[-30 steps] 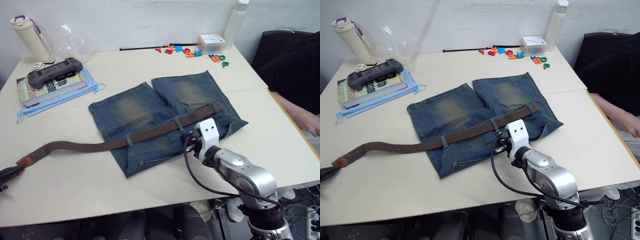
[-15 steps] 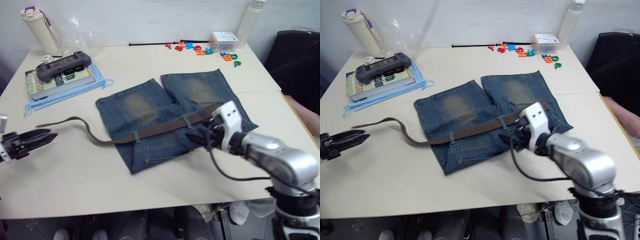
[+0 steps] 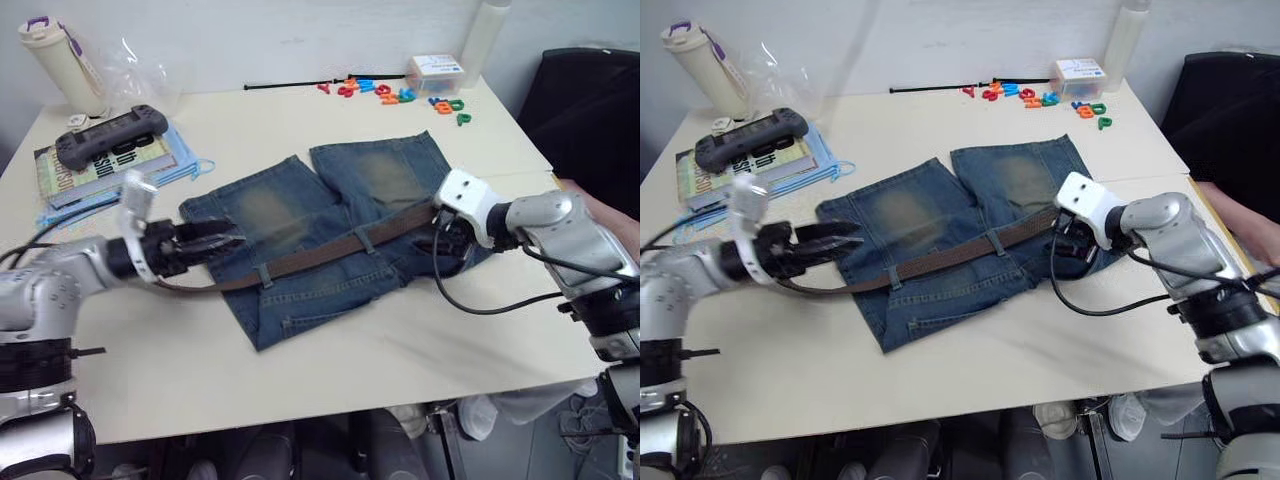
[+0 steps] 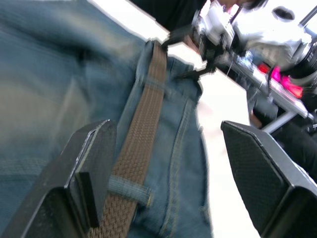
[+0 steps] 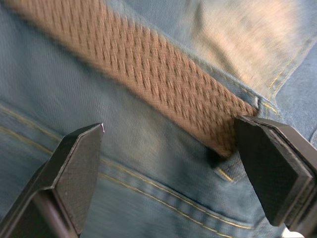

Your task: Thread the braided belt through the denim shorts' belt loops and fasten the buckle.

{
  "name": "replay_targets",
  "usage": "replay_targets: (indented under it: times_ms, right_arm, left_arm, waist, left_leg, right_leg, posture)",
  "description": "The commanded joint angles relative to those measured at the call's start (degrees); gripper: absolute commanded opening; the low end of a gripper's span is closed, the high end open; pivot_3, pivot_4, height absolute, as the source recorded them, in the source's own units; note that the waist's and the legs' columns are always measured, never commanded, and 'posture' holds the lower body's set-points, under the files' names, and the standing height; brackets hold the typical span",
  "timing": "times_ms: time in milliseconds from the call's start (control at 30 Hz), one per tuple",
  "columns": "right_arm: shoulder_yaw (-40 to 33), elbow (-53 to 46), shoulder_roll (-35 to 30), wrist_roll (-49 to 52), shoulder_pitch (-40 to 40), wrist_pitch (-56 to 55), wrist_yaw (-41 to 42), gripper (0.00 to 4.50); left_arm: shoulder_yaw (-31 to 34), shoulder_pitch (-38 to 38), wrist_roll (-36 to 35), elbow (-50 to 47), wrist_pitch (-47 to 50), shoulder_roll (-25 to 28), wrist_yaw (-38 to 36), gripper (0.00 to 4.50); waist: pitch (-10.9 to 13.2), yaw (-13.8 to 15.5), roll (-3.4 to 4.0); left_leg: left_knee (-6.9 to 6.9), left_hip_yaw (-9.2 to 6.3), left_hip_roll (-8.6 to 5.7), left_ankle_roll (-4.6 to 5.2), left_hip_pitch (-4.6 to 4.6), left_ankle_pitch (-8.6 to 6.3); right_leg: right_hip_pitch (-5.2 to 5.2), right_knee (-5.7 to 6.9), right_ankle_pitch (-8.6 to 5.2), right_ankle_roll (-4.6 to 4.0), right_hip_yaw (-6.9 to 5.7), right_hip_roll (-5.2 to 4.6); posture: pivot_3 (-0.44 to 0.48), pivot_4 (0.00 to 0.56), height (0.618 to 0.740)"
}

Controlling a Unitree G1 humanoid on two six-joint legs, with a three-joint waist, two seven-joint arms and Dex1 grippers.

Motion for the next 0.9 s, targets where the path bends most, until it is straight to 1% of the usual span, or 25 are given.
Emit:
replay_targets:
  times_ms: [33,200,300,433,533,733,900]
  right_arm:
    - [2.71,10.14,1.08,-6.99,-5.57,-11.54,6.27,4.48]
    - [3.13,21.11,4.78,-12.17,-12.13,-19.85,9.87,4.48]
    - [1.87,23.9,5.31,-13.2,-14.58,-22.16,12.0,4.48]
    - [-1.71,24.03,4.76,-11.27,-17.3,-21.7,16.24,4.48]
    - [-2.59,28.82,5.91,-12.93,-19.83,-22.11,14.44,4.48]
    - [-2.22,44.03,10.55,-17.12,-23.21,-22.85,7.56,4.48]
    - [-3.06,50.05,13.15,-18.33,-23.48,-23.39,7.39,4.48]
  left_arm:
    - [-3.96,1.12,4.18,3.1,-3.51,0.08,-1.64,3.73]
    - [-8.48,1.42,9.53,9.45,-8.67,-0.64,-4.39,3.73]
    - [-10.5,2.0,11.8,10.56,-11.25,-1.48,-4.93,3.73]
    - [-10.15,2.14,11.17,9.88,-10.59,-3.0,-4.83,3.73]
    - [-10.12,2.77,11.36,9.27,-10.72,-3.46,-5.01,3.73]
    - [-10.71,3.99,11.19,5.77,-10.38,-4.02,-4.85,3.73]
    - [-10.73,4.06,11.13,4.92,-9.78,-4.57,-4.52,3.73]
  waist:
    - [0.0,-0.05,-0.01]
    - [0.0,-0.62,-0.01]
    - [0.0,-0.62,-0.01]
    - [0.0,-0.59,0.0]
    - [0.01,-0.59,0.02]
    - [-0.01,-0.58,0.01]
    - [0.0,-0.66,0.02]
  left_leg:
    - [0.01,0.0,0.01,0.0,-0.04,0.0]
    - [0.12,0.13,0.01,-0.02,-0.21,0.01]
    - [0.19,0.16,0.0,-0.02,-0.27,0.01]
    - [0.27,0.18,-0.01,-0.03,-0.28,0.01]
    - [0.31,0.2,-0.02,-0.03,-0.3,0.0]
    - [0.39,0.25,-0.02,-0.03,-0.29,0.0]
    - [0.52,0.29,-0.05,-0.03,-0.47,-0.01]
  right_leg:
    - [-0.05,0.02,0.0,0.0,-0.01,0.0]
    - [-0.28,0.16,0.0,0.0,0.0,-0.01]
    - [-0.38,0.29,0.0,-0.01,0.02,-0.03]
    - [-0.4,0.37,0.0,-0.01,0.02,-0.06]
    - [-0.44,0.42,0.0,-0.01,0.02,-0.07]
    - [-0.46,0.49,-0.01,-0.02,0.0,-0.12]
    - [-0.65,0.64,-0.01,-0.02,-0.01,-0.17]
  posture:
    - [0.0,0.15,0.659]
    - [0.0,0.15,0.659]
    - [0.0,0.15,0.659]
    - [0.0,0.15,0.659]
    - [0.0,0.15,0.659]
    - [0.0,0.15,0.659]
    - [0.0,0.15,0.659]
